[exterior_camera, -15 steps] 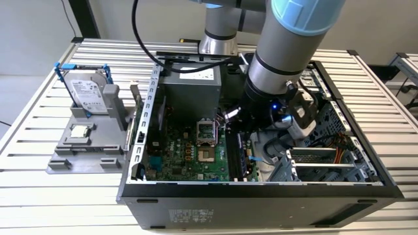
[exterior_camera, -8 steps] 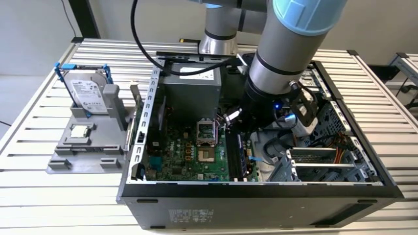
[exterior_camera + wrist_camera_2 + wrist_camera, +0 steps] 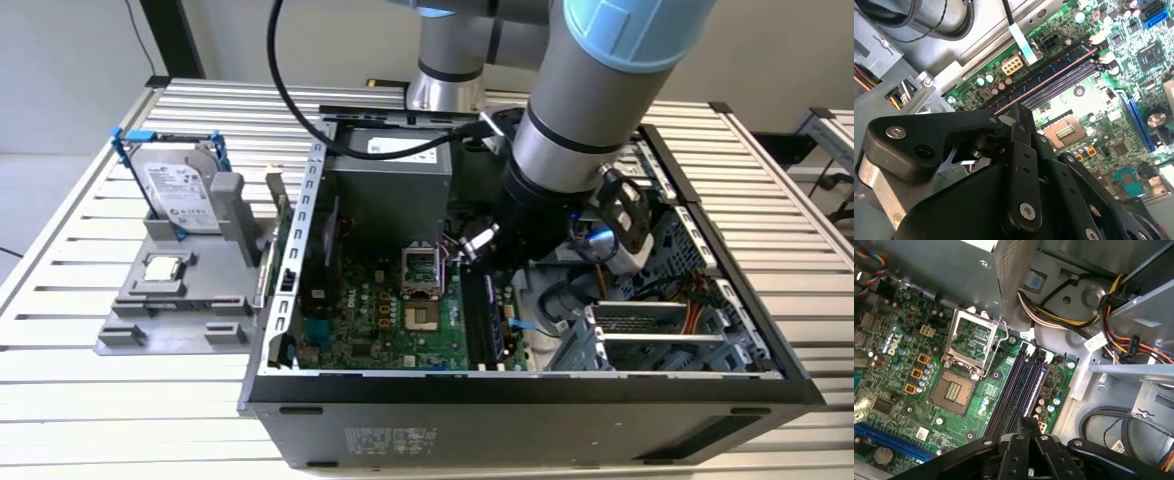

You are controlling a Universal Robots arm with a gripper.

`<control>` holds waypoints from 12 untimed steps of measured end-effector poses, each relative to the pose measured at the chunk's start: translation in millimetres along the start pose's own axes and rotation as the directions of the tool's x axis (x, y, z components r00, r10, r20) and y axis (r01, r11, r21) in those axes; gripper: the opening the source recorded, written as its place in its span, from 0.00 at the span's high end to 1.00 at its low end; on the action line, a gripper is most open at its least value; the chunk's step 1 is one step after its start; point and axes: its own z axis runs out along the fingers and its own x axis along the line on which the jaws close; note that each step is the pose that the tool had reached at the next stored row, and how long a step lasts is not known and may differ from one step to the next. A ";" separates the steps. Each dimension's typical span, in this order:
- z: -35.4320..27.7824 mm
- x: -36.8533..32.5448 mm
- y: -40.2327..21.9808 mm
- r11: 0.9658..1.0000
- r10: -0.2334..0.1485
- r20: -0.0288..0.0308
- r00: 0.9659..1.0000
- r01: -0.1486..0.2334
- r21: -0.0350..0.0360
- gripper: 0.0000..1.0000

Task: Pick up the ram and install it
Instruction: 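Press down the ram until it locks into place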

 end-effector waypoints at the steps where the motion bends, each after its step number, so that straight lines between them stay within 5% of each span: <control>1: 0.0 -0.4 -0.1 1.000 -0.010 -0.001 1.000 0.010 0.000 1.00; 7: -0.2 -2.4 -1.0 0.997 -0.074 -0.005 0.997 0.074 -0.002 1.00; 12: -0.3 -4.0 -1.6 0.992 -0.129 -0.009 0.992 0.129 -0.005 1.00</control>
